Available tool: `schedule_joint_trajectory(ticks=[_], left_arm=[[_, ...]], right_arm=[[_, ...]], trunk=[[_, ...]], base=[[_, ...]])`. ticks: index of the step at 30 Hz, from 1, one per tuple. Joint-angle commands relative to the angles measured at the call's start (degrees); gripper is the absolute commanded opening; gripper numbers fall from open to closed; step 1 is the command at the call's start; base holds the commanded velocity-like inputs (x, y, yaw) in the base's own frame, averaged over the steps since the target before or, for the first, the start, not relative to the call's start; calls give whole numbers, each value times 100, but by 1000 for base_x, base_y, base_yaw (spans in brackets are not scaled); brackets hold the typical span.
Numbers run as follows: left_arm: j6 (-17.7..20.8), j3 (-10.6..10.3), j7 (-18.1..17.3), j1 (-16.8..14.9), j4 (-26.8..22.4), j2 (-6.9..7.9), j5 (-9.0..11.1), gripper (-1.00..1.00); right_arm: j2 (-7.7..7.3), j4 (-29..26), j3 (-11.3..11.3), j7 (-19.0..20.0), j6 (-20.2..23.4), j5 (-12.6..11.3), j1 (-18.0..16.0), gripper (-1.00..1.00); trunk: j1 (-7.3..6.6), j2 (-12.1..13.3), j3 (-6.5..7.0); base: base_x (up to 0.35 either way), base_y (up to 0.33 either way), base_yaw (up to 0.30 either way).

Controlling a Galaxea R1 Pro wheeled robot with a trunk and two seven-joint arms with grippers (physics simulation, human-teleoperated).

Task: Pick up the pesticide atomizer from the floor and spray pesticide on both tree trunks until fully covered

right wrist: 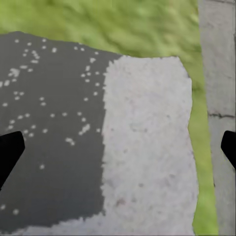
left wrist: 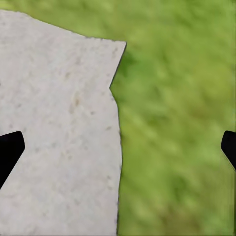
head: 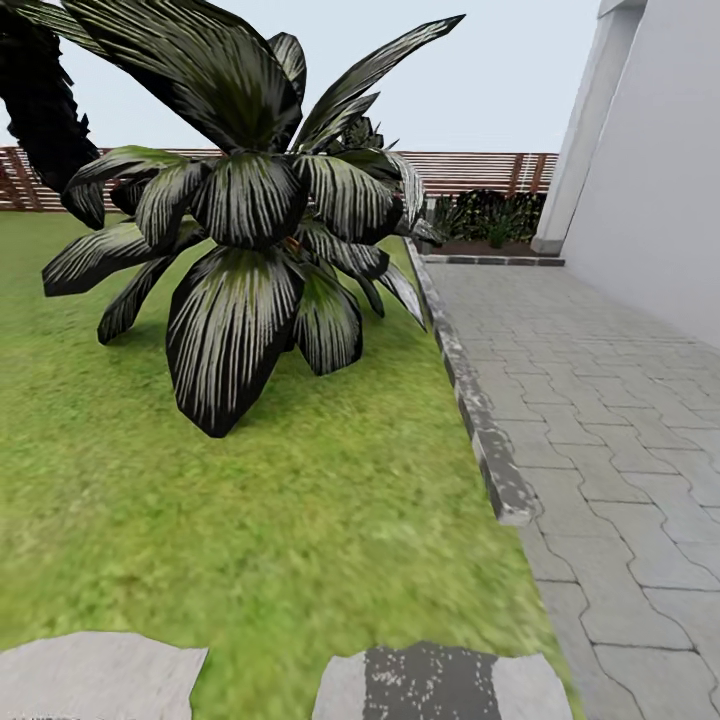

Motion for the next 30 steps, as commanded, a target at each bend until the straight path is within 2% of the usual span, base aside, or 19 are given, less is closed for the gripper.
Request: schedule_joint_trajectory(ticks=[1, 11, 30], left_arm=[[0, 0, 0, 0, 0, 0, 0, 100], [0, 0, 0, 1, 0, 0, 0, 100], [0, 0, 0, -2, 0, 0, 0, 100]], right_arm=[[0, 0, -1, 0, 0, 0, 0, 100], [0, 0, 3, 0, 0, 0, 0, 100], [0, 0, 5, 1, 0, 0, 0, 100]], trunk=[[0, 0, 0], [0, 0, 0], [0, 0, 0]], base=[[169, -165, 277], [168, -158, 277], [188, -223, 277]])
